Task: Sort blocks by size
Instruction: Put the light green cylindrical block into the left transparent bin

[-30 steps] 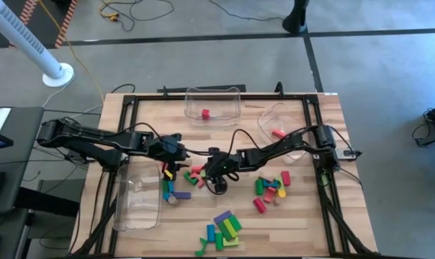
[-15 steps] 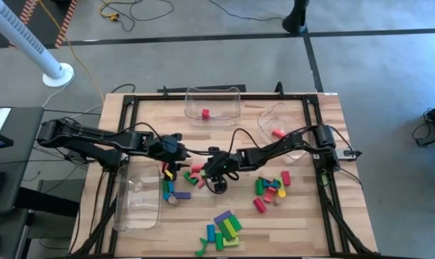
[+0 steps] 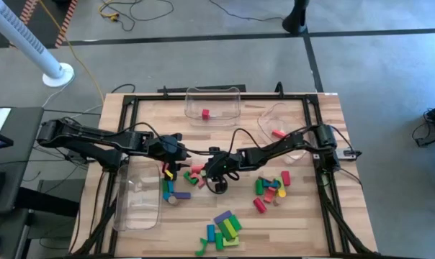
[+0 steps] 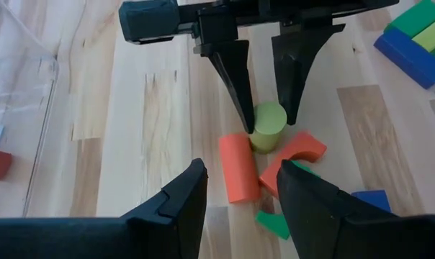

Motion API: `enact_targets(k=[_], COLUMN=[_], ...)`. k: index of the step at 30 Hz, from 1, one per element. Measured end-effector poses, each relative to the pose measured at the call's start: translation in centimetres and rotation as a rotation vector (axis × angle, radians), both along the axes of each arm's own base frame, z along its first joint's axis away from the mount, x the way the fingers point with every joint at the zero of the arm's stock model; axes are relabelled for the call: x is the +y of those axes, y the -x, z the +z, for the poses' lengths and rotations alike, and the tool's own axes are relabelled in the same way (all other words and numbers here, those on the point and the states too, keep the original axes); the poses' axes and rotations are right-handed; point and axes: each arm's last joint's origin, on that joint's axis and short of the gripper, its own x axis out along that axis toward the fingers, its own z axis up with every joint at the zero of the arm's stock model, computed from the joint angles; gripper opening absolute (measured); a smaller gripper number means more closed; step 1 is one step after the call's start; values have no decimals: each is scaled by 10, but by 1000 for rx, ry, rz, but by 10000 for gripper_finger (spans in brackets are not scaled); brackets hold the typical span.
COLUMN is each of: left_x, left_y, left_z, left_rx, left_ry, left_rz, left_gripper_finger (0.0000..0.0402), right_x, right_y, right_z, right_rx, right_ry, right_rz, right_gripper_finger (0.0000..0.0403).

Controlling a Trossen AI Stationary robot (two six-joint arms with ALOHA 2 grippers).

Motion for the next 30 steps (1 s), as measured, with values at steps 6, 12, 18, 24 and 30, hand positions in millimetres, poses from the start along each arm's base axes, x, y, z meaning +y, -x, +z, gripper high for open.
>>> enact_targets(k=[6, 12, 18, 24, 30], left_x=[0, -2, 0, 4, 2], left_y=[-3, -7, -9, -15, -19], left_z=[3, 9, 13, 21, 29], left_rx=[-44, -116, -167, -266, -357], left_ry=[-14, 36, 69, 98, 141], left_rz=[-14, -62, -58, -62, -134], left_gripper_finger=[161, 161, 161, 161, 161], right_x=[0, 0, 0, 0, 0], right_y=[8, 21, 34, 41, 41], right_z=[29, 68, 100, 116, 121], right_rx=[-39, -98, -177, -227, -250], right_ry=[15, 41, 71, 93, 112], right_rz=[16, 34, 49, 63, 71], right_gripper_finger=[160, 160, 160, 160, 160])
